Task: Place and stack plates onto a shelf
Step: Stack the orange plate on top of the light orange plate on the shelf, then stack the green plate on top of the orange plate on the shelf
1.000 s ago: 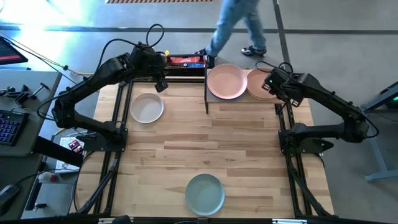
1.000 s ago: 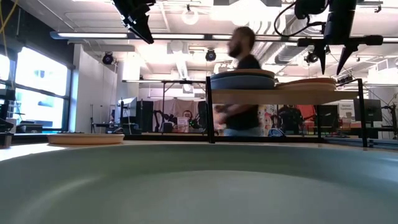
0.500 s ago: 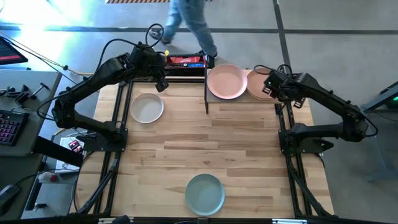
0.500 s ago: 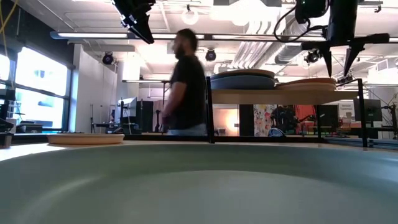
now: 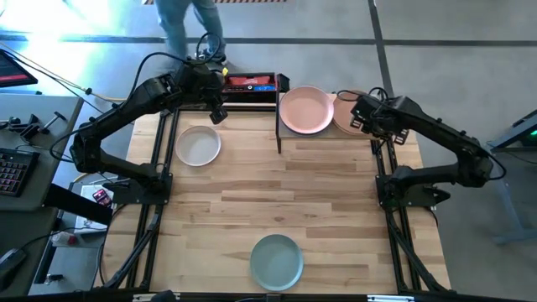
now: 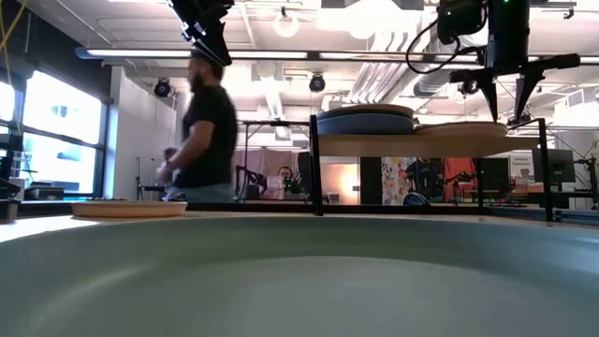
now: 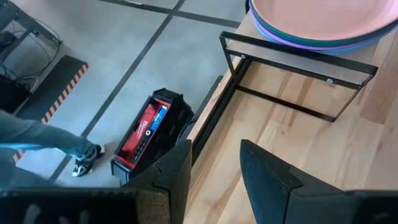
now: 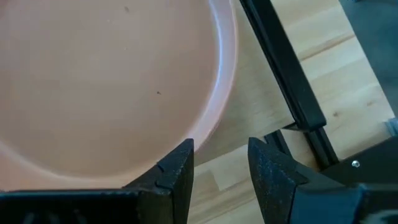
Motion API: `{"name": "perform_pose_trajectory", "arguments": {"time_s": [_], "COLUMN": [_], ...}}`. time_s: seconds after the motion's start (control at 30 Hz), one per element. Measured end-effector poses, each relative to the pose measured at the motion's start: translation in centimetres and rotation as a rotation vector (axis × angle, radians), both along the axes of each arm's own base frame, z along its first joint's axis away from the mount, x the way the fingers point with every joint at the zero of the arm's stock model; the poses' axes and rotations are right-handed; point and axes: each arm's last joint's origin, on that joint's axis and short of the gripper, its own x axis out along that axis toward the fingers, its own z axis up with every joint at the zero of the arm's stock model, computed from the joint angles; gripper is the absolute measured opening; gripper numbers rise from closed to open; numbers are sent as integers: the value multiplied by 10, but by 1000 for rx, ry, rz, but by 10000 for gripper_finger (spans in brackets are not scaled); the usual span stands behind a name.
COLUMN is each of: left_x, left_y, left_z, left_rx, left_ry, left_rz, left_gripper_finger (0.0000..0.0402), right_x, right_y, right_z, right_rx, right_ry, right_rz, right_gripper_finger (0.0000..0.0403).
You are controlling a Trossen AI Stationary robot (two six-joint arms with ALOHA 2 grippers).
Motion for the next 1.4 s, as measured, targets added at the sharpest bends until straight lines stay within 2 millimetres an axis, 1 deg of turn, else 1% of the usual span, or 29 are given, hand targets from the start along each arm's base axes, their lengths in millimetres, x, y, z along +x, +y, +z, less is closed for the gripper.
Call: {"name": "perform_pose_trajectory", "arguments": {"time_s": [0.13, 0.3, 0.5, 0.6, 0.7, 0.83, 0.97, 1.1, 1.2, 1.27, 1.4], "left_x": [0, -1, -8, -11, -13, -17, -20, -20, -19, -18, -18], "left_y": [0, -1, -6, -7, -9, -16, -27, -38, -48, -54, -63], "left_z": [0, -2, -10, -13, -15, -20, -25, -27, -29, -29, -31], "left_rx": [-2, -17, -121, -175, -237, -357, -439, -468, -478, -483, -486], "left_ry": [3, 24, 78, 78, 70, 68, 121, 187, 231, 260, 319], "left_rz": [0, 0, 50, 98, 155, 236, 275, 248, 213, 193, 145], "left_gripper_finger": [127, 127, 127, 127, 127, 127, 127, 127, 127, 127, 127], "right_x": [-2, -1, 8, 17, 27, 41, 59, 81, 99, 109, 130], "right_y": [2, 2, 4, 12, 24, 43, 62, 83, 100, 113, 141], "right_z": [10, 25, 36, 37, 37, 36, 33, 28, 22, 17, 1], "right_rx": [-25, -36, 60, 131, 188, 218, 249, 257, 257, 248, 289], "right_ry": [-23, -49, -219, -318, -368, -375, -381, -403, -422, -413, -391], "right_rz": [25, 115, 330, 471, 584, 685, 785, 901, 942, 961, 1006], "right_gripper_finger": [130, 130, 130, 130, 130, 130, 130, 130, 130, 130, 130]}}
